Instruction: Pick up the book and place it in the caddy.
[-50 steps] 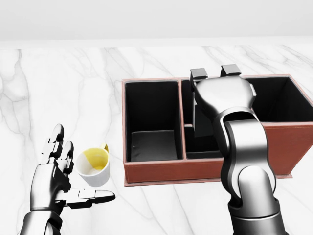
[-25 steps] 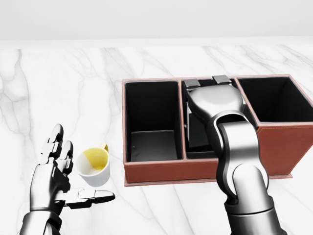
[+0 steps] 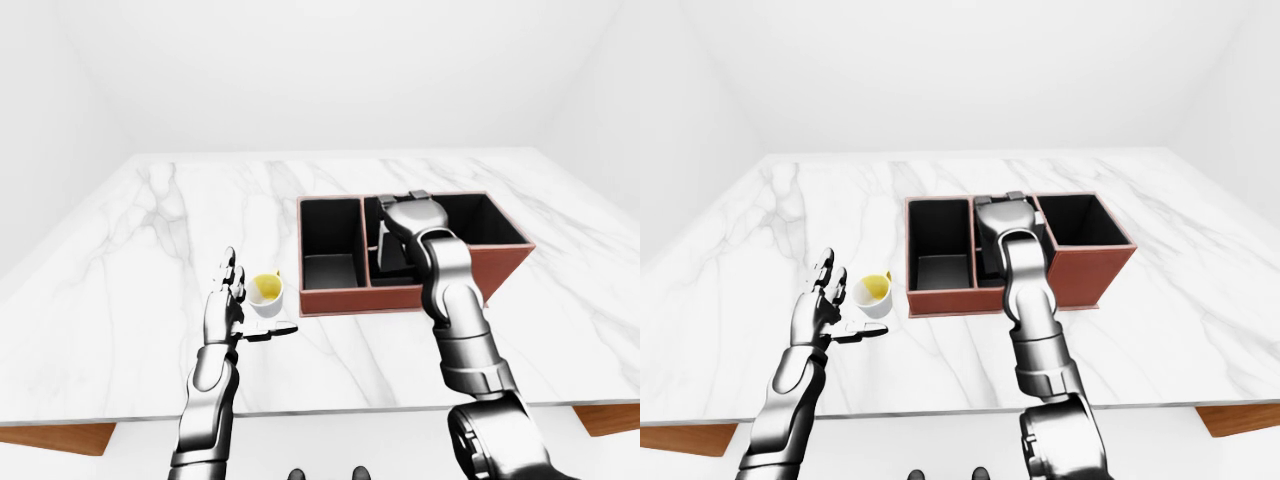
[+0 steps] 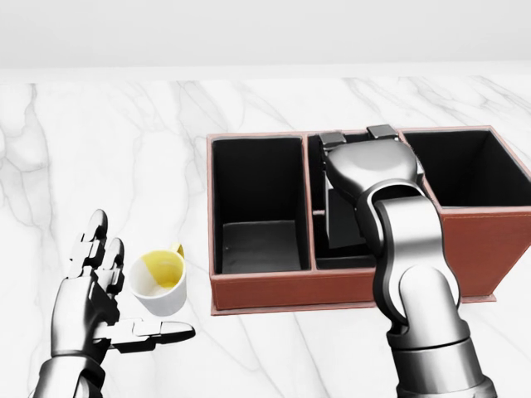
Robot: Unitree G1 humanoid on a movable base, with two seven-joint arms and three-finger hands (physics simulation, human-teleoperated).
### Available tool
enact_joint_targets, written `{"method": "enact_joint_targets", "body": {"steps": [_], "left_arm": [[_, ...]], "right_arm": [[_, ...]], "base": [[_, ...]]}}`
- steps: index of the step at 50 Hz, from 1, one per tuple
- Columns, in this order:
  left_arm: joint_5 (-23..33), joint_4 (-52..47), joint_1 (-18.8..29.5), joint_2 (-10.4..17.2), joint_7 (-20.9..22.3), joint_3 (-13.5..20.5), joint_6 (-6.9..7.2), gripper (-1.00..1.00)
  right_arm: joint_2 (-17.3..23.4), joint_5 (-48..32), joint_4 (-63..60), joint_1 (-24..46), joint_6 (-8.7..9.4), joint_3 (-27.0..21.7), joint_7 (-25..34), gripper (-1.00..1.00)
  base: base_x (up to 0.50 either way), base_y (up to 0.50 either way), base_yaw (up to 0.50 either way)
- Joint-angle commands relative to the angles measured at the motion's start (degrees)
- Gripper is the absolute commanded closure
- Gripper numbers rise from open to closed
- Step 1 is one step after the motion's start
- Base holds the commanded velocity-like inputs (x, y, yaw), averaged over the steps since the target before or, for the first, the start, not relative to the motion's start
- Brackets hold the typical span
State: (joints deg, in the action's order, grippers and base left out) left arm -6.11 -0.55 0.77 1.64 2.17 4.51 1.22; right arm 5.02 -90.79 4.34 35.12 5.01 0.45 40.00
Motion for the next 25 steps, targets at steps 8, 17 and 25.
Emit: {"method": "enact_joint_targets", "body": {"steps": [8, 17, 25], "left_arm": [[-0.1, 0.7, 0.4, 0.1, 0.0, 0.0, -0.40, -1.00], [-0.1, -0.2, 0.0, 0.0, -0.1, -0.1, 0.14, -1.00], [0.0, -0.9, -0.3, 0.0, -0.1, -0.1, 0.56, -1.00]], "right_arm": [[1.2, -2.2, 0.9, 2.4, -0.01, -0.6, 0.0, 1.00], [1.3, -2.2, 1.3, 2.4, -0.01, -0.6, 0.0, 1.00], [0.9, -1.6, 2.3, 1.7, -0.01, -0.2, 0.0, 1.00]], "base": [[0.00, 0.00, 0.00], [0.00, 0.00, 0.00], [0.00, 0.00, 0.00]]}}
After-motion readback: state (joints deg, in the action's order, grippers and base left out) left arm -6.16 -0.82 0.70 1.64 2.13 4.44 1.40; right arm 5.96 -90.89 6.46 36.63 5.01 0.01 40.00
